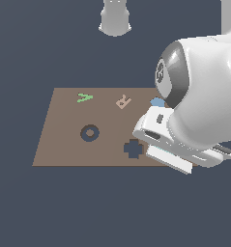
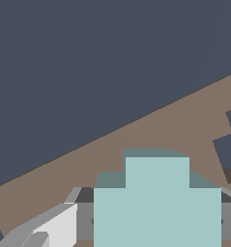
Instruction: Insert a designated object into the corresponding slot on a board.
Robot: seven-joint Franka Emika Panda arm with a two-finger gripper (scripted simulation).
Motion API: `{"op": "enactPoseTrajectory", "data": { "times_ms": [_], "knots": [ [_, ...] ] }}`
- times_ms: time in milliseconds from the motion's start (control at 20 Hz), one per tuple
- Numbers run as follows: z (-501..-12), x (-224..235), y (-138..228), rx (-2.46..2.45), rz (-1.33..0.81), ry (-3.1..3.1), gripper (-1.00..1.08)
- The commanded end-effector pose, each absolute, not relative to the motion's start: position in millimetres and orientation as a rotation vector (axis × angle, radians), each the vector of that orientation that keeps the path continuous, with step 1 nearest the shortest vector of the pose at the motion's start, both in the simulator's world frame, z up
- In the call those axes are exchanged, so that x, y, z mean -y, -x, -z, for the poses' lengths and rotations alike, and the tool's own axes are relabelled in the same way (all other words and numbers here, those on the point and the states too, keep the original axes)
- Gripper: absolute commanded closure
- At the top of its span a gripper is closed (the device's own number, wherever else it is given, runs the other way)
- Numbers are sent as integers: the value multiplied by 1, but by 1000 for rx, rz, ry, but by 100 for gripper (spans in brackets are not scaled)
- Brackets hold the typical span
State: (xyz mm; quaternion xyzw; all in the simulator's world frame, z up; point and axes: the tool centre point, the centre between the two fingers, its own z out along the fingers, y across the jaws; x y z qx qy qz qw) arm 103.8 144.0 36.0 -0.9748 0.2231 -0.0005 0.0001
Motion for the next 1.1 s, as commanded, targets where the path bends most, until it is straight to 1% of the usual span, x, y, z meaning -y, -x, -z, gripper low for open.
{"op": "enactPoseTrajectory", "data": {
  "times_ms": [0,650,1050],
  "knots": [
    [-37,-137,-108,-874,2,3017,108],
    [-39,-95,-114,-1698,2,2642,108],
    [-40,-75,-108,-2048,1,2381,108]
  ]
}}
